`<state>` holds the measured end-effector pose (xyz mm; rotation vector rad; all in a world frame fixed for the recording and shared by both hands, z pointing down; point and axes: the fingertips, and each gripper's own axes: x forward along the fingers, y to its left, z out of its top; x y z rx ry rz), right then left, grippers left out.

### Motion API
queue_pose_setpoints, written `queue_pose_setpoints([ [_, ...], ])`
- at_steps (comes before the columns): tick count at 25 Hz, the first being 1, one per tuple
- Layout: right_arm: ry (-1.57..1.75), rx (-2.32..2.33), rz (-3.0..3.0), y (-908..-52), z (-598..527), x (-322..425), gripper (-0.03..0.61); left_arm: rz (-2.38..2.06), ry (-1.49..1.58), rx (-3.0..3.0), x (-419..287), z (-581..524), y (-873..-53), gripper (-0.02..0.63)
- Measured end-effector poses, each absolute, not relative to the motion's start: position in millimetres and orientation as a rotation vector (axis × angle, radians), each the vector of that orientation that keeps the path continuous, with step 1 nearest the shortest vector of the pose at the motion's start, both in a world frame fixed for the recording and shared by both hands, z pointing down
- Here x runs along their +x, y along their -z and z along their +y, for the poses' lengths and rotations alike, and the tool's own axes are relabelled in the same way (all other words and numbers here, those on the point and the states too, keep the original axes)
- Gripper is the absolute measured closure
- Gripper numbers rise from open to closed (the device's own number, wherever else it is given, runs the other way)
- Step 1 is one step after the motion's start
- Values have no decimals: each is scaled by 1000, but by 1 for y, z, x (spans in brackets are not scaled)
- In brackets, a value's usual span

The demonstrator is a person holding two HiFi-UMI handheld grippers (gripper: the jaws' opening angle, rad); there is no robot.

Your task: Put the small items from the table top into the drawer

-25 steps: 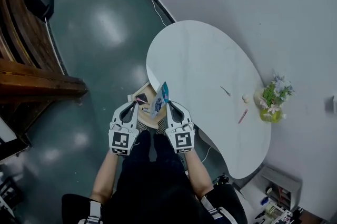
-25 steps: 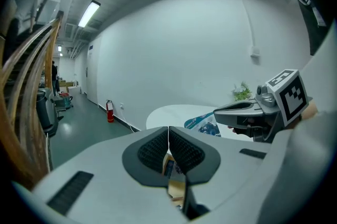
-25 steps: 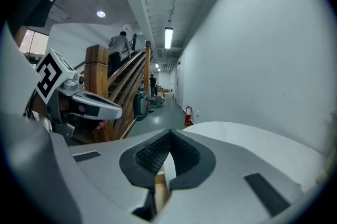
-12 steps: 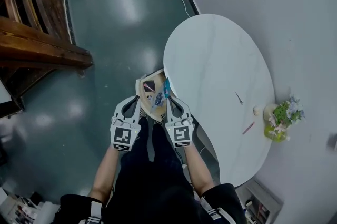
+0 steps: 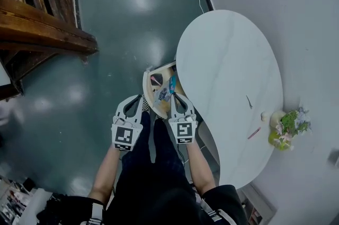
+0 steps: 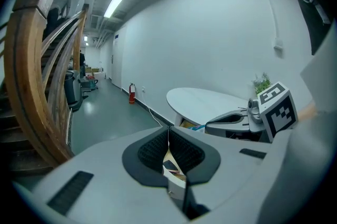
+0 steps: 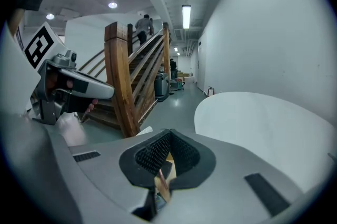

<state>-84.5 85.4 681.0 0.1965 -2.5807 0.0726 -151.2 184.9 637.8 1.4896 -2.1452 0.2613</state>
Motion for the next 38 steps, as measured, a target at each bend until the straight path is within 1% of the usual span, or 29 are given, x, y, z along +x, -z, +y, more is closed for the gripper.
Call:
queue_pose_setpoints([
  [17,-67,236,-2490,-758,78,-97,549,-2103,-242,1432,-157,189,-691,594],
  [28,-56,235,-2450,-786,77,-105,549,-2086,-220,1402,-160,196,-715,594],
  [38,-64,273,-2416,-794,69,-99,548,-2057,-231,1423,-156,191,-712,594],
])
